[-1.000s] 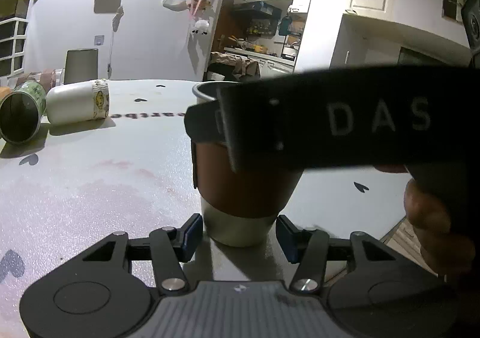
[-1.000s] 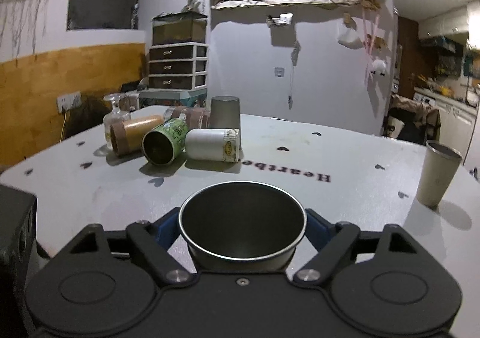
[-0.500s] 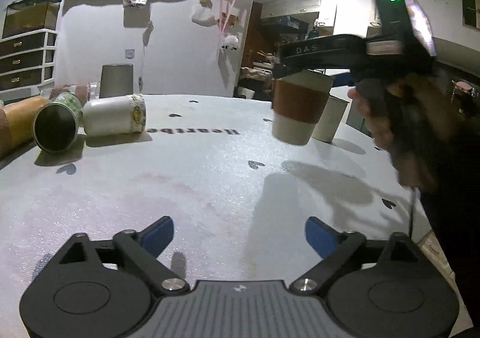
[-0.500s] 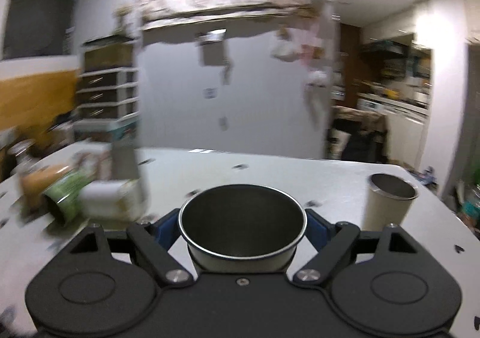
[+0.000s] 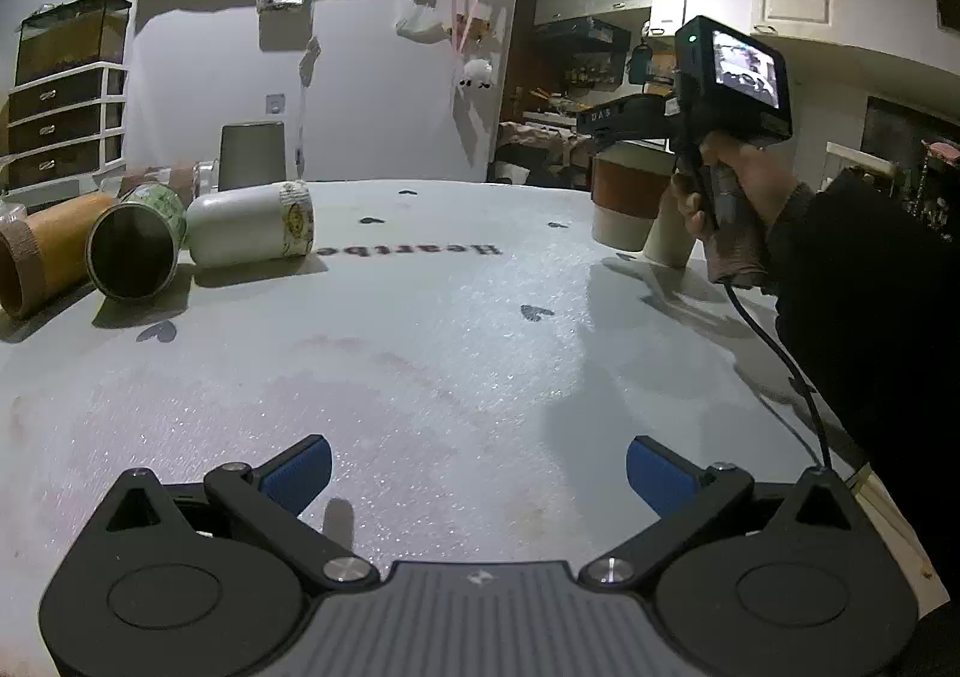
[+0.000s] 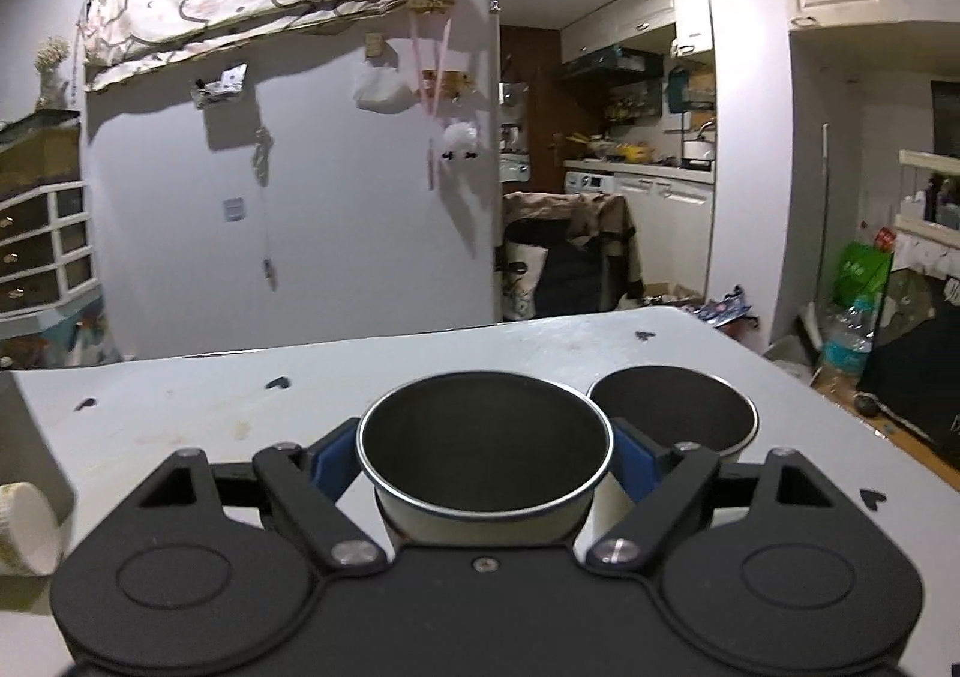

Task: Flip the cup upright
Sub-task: 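Carry the cup with the right gripper and set it upright beside the grey cup, then open the right gripper and withdraw it from the cup rim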

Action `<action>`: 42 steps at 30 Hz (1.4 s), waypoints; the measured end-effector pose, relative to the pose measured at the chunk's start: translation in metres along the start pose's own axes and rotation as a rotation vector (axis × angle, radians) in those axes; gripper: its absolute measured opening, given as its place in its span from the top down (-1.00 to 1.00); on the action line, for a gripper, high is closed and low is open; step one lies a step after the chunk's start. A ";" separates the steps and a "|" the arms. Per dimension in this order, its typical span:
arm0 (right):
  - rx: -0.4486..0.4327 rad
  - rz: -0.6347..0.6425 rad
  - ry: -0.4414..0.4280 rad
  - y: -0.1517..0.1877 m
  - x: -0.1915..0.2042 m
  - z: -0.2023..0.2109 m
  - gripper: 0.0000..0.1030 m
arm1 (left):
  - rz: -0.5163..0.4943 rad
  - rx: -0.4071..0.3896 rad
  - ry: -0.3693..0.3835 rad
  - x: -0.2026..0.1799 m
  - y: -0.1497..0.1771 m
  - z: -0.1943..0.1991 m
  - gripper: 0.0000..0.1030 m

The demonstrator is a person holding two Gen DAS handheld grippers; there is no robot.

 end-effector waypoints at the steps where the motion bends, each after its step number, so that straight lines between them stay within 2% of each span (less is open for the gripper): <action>1: 0.007 0.001 0.014 0.001 -0.001 -0.005 -0.66 | 0.004 0.002 -0.002 0.001 0.000 0.000 -1.00; 5: 0.051 0.017 0.033 0.011 0.001 -0.021 -0.66 | 0.007 0.011 -0.008 0.002 0.002 -0.001 -1.00; 9: 0.035 0.015 0.041 0.013 0.002 -0.020 -0.66 | 0.006 0.013 -0.010 0.002 0.002 -0.002 -1.00; 11: 0.046 0.001 0.020 0.013 0.001 -0.015 -0.79 | 0.008 0.002 -0.008 0.003 0.000 0.000 -1.00; 13: 0.033 -0.011 0.007 0.010 0.000 -0.003 -0.88 | 0.013 -0.012 -0.008 0.004 -0.003 0.001 -1.00; 20: -0.031 0.006 -0.095 0.013 0.000 0.072 -0.94 | -0.008 -0.035 -0.017 0.004 -0.021 0.006 -1.00; 24: -0.076 0.024 -0.108 0.034 -0.006 0.118 -0.94 | -0.009 -0.055 -0.043 0.005 -0.034 0.007 -1.00; 29: -0.085 0.019 -0.131 0.067 -0.015 0.159 -0.96 | -0.007 -0.082 -0.070 0.006 -0.049 0.008 -1.00; 32: -0.081 0.007 -0.135 0.087 -0.020 0.175 -0.97 | -0.010 -0.109 -0.055 0.004 -0.055 0.011 -1.00; 35: -0.073 -0.002 -0.137 0.104 -0.024 0.187 -1.00 | -0.010 -0.129 -0.074 0.003 -0.058 0.013 -1.00; 42: -0.050 0.018 -0.123 0.136 -0.019 0.201 -1.00 | 0.013 -0.135 -0.079 0.005 -0.059 0.013 -1.00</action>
Point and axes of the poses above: each gripper's, at about its wrist camera, not at the fingertips, and z roughly against the way its jaws point, x to its left, y to its underside, the point moved 8 cm from there along -z, roughly the way its jaws point, and after that the axes turned 10 degrees about x, right-handed, at the moved point
